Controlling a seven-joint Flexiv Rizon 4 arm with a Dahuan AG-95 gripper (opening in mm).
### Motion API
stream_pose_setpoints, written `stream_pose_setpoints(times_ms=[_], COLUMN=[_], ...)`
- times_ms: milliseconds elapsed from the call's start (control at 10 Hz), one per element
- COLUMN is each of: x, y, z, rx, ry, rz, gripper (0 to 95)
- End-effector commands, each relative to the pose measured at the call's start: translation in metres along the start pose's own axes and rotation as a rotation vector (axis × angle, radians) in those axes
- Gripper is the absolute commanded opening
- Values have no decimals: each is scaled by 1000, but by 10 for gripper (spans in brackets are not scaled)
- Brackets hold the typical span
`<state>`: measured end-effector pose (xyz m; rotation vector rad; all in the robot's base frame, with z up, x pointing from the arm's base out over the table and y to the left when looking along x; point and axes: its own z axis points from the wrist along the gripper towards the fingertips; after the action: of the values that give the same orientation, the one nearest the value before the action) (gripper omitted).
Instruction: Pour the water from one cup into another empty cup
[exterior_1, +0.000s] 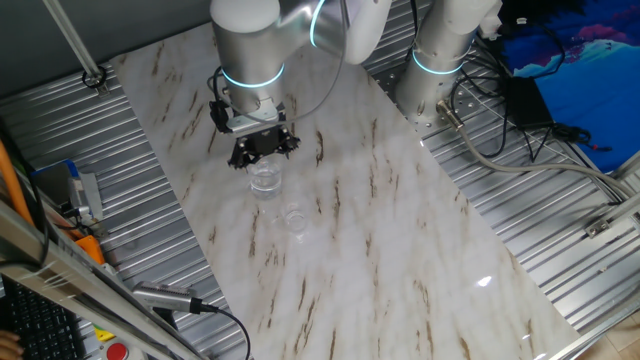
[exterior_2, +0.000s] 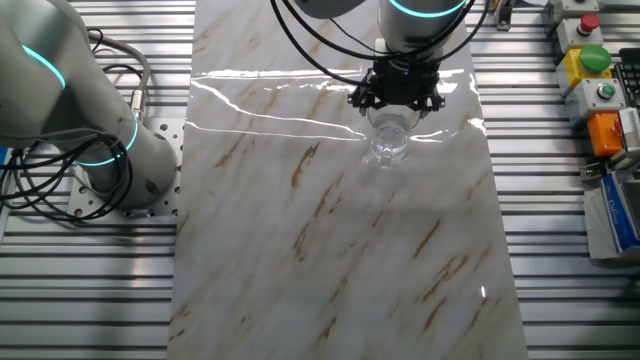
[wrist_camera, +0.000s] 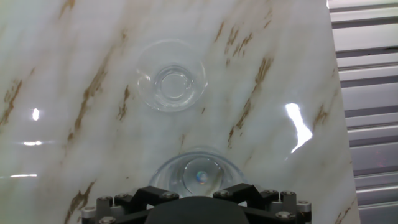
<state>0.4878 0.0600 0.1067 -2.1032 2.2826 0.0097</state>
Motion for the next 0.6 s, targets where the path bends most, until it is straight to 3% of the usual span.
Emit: stream_pose_setpoints(times_ms=[100, 600], x=[0, 0], y=[0, 0], z=[0, 1], rx=[-1, -4], ry=[-1, 1], rz=[4, 6], gripper=[950, 950])
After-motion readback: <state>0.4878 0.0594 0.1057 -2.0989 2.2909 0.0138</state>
